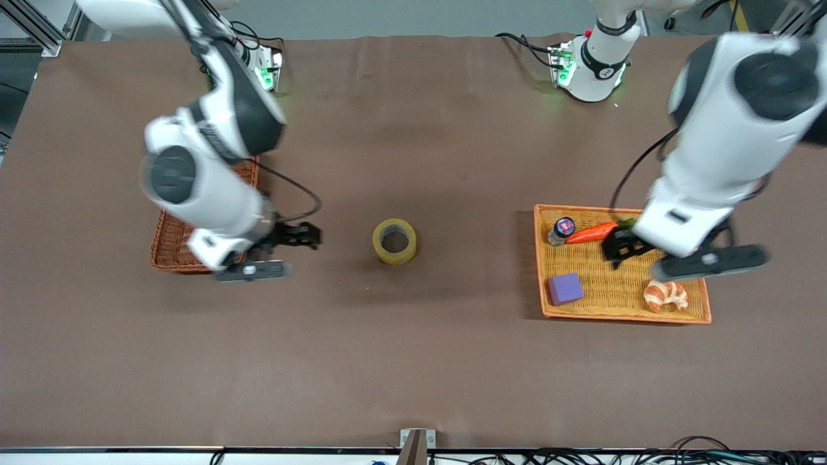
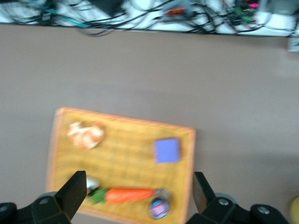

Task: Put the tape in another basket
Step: 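Set the tape roll on the table and open the left gripper, then grasp the tape roll with the right gripper while the left gripper withdraws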

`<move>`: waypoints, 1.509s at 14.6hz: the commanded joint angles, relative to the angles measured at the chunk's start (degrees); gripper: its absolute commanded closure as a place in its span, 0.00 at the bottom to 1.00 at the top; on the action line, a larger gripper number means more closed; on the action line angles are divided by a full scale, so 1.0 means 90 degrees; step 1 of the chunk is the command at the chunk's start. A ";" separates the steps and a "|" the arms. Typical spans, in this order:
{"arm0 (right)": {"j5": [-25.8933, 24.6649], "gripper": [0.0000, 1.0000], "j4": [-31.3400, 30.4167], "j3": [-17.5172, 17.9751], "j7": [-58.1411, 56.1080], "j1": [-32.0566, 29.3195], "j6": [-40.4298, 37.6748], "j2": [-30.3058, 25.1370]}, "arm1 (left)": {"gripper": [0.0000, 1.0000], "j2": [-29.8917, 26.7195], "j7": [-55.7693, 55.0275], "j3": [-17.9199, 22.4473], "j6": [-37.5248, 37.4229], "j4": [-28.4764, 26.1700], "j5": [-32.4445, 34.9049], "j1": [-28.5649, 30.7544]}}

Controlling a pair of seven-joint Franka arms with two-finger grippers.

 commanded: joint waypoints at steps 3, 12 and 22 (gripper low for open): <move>-0.0594 0.00 -0.0255 -0.0008 0.0827 0.0792 0.1179 0.1007 | 0.00 -0.0879 0.1421 -0.0022 -0.0853 -0.0297 -0.0572 0.0884; -0.1268 0.00 -0.0510 -0.0008 0.0847 0.1252 0.1680 0.1623 | 0.00 -0.1805 0.2090 0.1021 -0.1304 -0.1085 -0.1422 0.0468; -0.1542 0.98 -0.0647 -0.0008 0.1685 0.1271 0.2129 0.1789 | 0.00 -0.1944 0.2100 0.1092 -0.1079 -0.1439 -0.1441 0.0350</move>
